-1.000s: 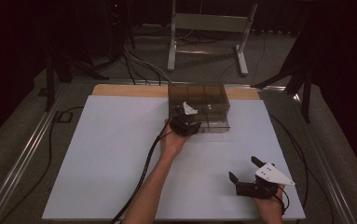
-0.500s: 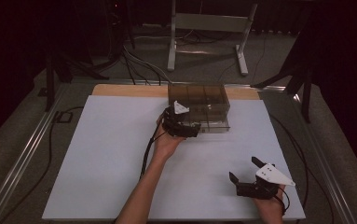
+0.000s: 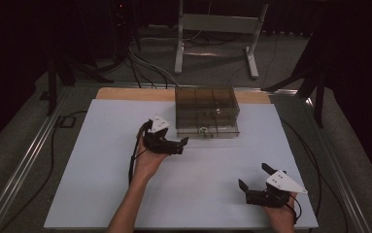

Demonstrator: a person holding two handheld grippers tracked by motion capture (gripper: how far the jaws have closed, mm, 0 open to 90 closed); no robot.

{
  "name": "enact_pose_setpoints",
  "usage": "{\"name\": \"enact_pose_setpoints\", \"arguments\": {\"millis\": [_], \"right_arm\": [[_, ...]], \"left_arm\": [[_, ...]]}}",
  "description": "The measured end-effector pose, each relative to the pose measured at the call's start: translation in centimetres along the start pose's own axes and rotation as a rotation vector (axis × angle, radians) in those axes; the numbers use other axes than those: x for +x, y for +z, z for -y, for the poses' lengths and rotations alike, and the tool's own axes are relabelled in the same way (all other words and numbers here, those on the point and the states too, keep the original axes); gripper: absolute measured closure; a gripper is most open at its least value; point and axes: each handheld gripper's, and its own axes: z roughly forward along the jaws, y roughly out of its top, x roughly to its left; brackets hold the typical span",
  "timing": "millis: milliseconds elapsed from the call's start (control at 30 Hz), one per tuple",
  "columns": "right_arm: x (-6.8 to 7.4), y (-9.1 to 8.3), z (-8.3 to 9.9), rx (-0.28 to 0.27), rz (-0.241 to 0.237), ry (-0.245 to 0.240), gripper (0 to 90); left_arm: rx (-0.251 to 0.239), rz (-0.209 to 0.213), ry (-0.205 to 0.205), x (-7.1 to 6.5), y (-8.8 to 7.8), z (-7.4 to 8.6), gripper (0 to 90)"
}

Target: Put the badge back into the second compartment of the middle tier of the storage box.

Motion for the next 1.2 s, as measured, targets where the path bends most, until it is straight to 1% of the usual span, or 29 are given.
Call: {"name": "enact_pose_setpoints", "arguments": {"millis": [33,100,267,300,333,400,433,500,567,633,700,800,867,900,967,1033,1100,1200], "right_arm": [[0.0,0.0,0.0,0.000,0.000,-0.001,0.0],[0.1,0.0,0.0,-0.002,0.000,0.001,0.0],[0.3,0.1,-0.1,-0.004,-0.007,0.003,0.0],[0.3,0.1,-0.1,-0.005,-0.007,0.003,0.0],[0.4,0.1,-0.1,-0.005,-0.008,0.005,0.0],[0.4,0.1,-0.1,-0.007,-0.012,0.012,0.0],[0.5,0.2,-0.1,-0.005,-0.012,0.010,0.0],[0.5,0.2,-0.1,-0.008,-0.013,0.011,0.0],[0.5,0.2,-0.1,-0.010,-0.012,0.011,0.0],[0.5,0.2,-0.1,-0.009,-0.010,0.016,0.0],[0.4,0.2,-0.1,-0.010,-0.010,0.019,0.0],[0.4,0.1,-0.1,-0.013,-0.009,0.023,0.0],[0.4,0.1,-0.2,-0.016,-0.009,0.022,0.0],[0.4,0.1,-0.2,-0.016,-0.009,0.022,0.0],[0.4,0.0,-0.1,-0.015,-0.008,0.022,0.0],[0.3,0.0,-0.1,-0.016,-0.006,0.024,0.0],[0.2,0.0,-0.1,-0.017,-0.005,0.021,0.0],[0.0,0.1,-0.1,-0.015,-0.006,0.031,0.0]], "left_arm": [[-0.003,-0.011,-0.001,0.2,-0.6,0.4,0.5],[-0.010,-0.020,0.000,0.5,-1.8,1.2,0.5],[-0.003,-0.055,0.012,1.0,-4.6,3.4,0.5],[-0.008,-0.062,0.005,1.1,-5.0,3.9,0.5],[-0.002,-0.070,-0.002,1.3,-5.5,4.3,0.5],[-0.004,-0.100,-0.010,1.7,-6.4,5.3,0.5],[-0.005,-0.103,-0.015,1.9,-6.7,5.7,0.5],[-0.004,-0.118,-0.012,2.2,-7.6,6.7,0.5],[-0.011,-0.136,-0.010,2.5,-8.5,7.7,0.5],[-0.028,-0.170,0.004,2.8,-9.4,8.7,0.5],[-0.043,-0.184,0.001,3.1,-10.2,9.5,0.5],[-0.083,-0.200,-0.012,3.4,-11.3,10.1,0.5],[-0.095,-0.210,-0.012,3.4,-11.8,10.3,0.5],[-0.101,-0.209,-0.021,3.5,-12.1,10.5,0.5],[-0.107,-0.217,-0.026,3.5,-12.5,10.8,0.5],[-0.113,-0.221,-0.023,3.5,-12.9,11.0,0.5],[-0.131,-0.232,-0.015,3.4,-13.2,11.1,0.5],[-0.166,-0.234,-0.037,3.7,-13.5,11.3,0.5]]}}
